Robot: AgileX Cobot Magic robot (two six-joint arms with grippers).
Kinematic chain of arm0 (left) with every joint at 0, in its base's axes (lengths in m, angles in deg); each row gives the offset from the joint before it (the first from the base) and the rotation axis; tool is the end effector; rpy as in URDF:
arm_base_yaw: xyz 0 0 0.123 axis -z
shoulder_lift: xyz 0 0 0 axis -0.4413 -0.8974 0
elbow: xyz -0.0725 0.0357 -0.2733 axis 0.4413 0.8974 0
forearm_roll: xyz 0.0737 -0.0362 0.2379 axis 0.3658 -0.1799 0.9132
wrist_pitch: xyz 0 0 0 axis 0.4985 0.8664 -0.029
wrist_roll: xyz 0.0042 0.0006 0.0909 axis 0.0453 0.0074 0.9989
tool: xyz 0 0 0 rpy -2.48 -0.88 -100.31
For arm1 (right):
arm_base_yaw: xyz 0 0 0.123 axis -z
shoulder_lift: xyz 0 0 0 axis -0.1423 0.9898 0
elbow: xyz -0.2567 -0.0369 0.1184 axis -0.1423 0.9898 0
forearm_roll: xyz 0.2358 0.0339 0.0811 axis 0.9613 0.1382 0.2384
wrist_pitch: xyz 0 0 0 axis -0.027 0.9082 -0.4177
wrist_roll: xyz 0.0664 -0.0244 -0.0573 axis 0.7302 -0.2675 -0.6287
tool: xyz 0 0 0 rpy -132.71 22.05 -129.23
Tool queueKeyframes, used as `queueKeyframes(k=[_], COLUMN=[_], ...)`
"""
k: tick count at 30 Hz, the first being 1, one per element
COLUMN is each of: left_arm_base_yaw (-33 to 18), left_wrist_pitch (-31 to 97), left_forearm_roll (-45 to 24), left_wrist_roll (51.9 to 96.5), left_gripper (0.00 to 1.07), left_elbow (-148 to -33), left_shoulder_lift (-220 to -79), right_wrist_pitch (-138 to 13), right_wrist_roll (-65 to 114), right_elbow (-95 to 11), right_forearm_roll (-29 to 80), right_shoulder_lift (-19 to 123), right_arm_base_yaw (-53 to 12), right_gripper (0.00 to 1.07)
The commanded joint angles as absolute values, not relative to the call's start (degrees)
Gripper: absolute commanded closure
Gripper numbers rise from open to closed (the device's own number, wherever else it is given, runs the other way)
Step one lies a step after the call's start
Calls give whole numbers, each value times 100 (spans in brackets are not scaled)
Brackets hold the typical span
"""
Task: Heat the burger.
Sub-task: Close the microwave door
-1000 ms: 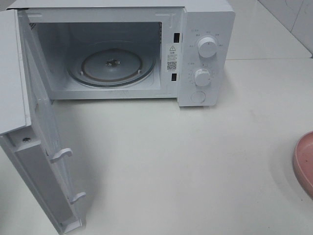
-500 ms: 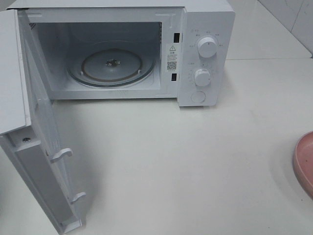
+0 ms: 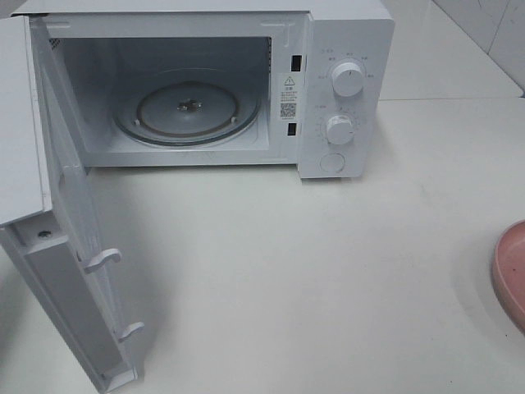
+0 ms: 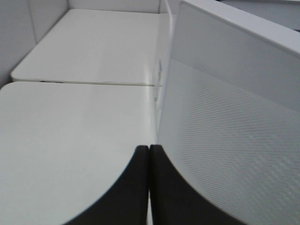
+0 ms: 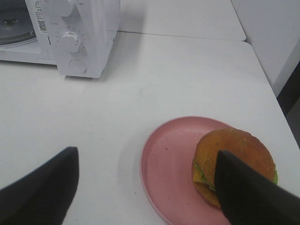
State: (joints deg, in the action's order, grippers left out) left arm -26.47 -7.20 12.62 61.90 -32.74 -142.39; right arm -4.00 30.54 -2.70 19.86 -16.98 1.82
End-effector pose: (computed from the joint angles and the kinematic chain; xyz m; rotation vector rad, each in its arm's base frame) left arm 0.1814 -0.0056 0.2082 0.0302 1.8291 -0.0752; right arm -0.0003 -0.0074 0.2839 -0.0773 1.9414 -0.0198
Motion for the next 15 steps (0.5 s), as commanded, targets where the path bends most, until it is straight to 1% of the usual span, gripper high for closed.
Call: queueKeyframes(k=[1, 3, 5, 6, 7, 9, 10, 12, 13, 14, 15], left_arm_base_yaw=[-2607, -2607, -2607, -2607, -2550, -2493, -2338, -2258, -2051, -2051, -1851], left_wrist_pitch=[-1362, -1482, -2176, -2176, -2474, -2565, -2651, -2680, -2720, -2720, -2783], left_forearm_roll=[2150, 2247, 2752, 2752, 2832, 2832, 2826, 2797, 2660, 2660, 2465], left_wrist_roll=[5428, 5371, 5193, 5193, 5147, 5147, 5136, 5136, 5164, 5164, 5296], left_gripper=[107, 107, 107, 107, 107, 107, 107, 107, 107, 107, 107], left_elbow=[-3257, -3257, -3274, -3274, -3274, -3274, -3274, -3274, -3274, -3274, -3274], left_shoulder_lift=[-14629, -14697, -15035, -15035, -15207, -15299, -15454, -15523, -15677, -15677, -15809], right_wrist_pitch=[-400, -400, -400, -400, -400, -400, -400, -400, -400, -400, -400], right_wrist_roll=[3060, 3060, 3060, 3060, 3060, 3060, 3060, 3060, 3060, 3060, 3060], right_elbow=[-270, -270, -270, -270, -270, -270, -270, -270, -270, -270, -270], right_forearm_roll=[1997, 1997, 1997, 1997, 1997, 1997, 1997, 1997, 1997, 1997, 1997], right_shoulder_lift=[-1841, -1841, -1841, -1841, -1841, -1841, -1841, -1841, -1841, -1841, -1841], right_arm_base_yaw=[222, 222, 222, 222, 222, 222, 222, 222, 222, 222, 222], right_gripper=[33, 33, 33, 33, 33, 33, 33, 33, 33, 33, 33])
